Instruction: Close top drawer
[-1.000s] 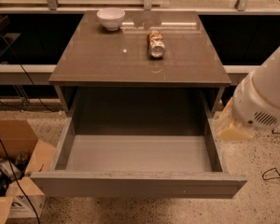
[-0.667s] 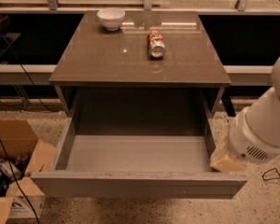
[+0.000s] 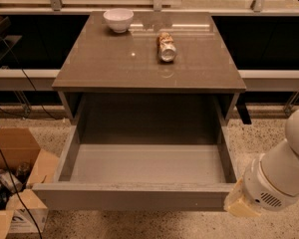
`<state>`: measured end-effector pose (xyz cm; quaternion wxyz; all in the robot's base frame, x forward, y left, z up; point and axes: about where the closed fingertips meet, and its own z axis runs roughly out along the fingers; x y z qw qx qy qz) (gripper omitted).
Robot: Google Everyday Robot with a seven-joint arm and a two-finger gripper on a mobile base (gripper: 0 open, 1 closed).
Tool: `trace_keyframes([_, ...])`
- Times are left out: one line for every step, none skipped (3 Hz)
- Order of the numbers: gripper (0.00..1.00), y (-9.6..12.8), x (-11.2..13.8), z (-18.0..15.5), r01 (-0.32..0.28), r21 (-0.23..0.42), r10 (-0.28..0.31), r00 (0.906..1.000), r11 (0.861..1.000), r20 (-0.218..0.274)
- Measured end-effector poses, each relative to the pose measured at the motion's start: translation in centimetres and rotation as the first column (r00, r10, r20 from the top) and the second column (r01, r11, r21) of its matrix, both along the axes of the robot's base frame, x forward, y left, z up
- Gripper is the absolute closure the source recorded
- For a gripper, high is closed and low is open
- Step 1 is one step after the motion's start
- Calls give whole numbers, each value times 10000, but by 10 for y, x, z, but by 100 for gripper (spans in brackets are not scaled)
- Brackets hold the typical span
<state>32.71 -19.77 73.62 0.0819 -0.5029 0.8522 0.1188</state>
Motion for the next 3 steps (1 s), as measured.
trace_keyframes([100, 5, 12, -35, 197, 34, -197, 9998, 9998, -32])
trace_keyframes([100, 6, 27, -60, 468, 93, -470, 9987, 9989, 222])
trace_keyframes([100, 6, 47, -71, 533, 262, -545, 9973, 9982, 497])
